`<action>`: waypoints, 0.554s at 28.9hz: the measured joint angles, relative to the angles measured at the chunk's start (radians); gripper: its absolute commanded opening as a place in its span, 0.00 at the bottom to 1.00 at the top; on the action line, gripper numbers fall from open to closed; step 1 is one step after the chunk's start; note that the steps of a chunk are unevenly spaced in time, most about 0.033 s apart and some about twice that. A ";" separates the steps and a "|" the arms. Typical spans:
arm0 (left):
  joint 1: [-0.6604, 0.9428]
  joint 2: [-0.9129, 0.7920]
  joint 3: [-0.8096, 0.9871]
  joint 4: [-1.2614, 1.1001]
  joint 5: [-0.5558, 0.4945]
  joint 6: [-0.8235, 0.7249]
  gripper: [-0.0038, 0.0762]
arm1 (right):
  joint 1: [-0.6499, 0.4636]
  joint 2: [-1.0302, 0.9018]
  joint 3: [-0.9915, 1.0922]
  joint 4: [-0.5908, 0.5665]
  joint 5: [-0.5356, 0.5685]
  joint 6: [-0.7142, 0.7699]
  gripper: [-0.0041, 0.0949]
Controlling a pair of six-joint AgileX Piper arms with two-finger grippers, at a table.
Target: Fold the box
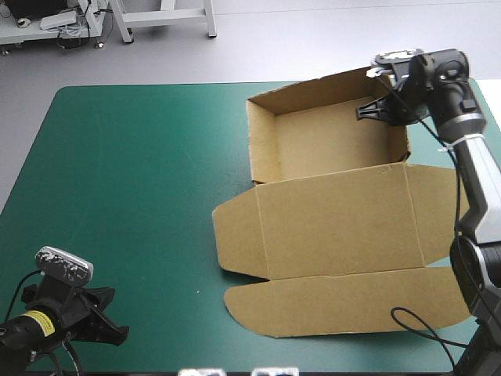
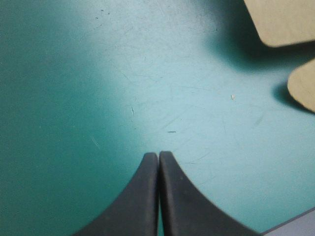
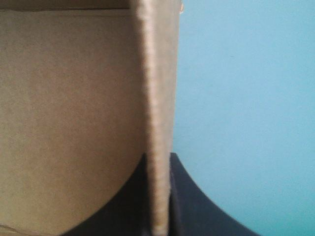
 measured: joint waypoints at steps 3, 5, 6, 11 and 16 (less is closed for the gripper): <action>0.000 0.000 0.000 0.000 0.013 0.000 0.04 | -0.108 -0.017 0.000 0.016 0.000 0.000 0.02; 0.000 0.000 0.000 0.000 0.014 0.000 0.04 | -0.179 -0.023 0.000 0.044 0.000 0.000 0.02; 0.000 0.000 0.000 0.000 0.014 0.000 0.04 | -0.214 -0.026 0.000 0.060 0.000 0.000 0.02; 0.000 0.000 0.000 0.000 0.014 0.000 0.04 | -0.364 -0.027 0.021 0.104 -0.002 0.000 0.02; 0.000 0.000 0.000 0.000 0.004 0.000 0.04 | -0.496 -0.027 0.124 0.109 -0.004 0.000 0.02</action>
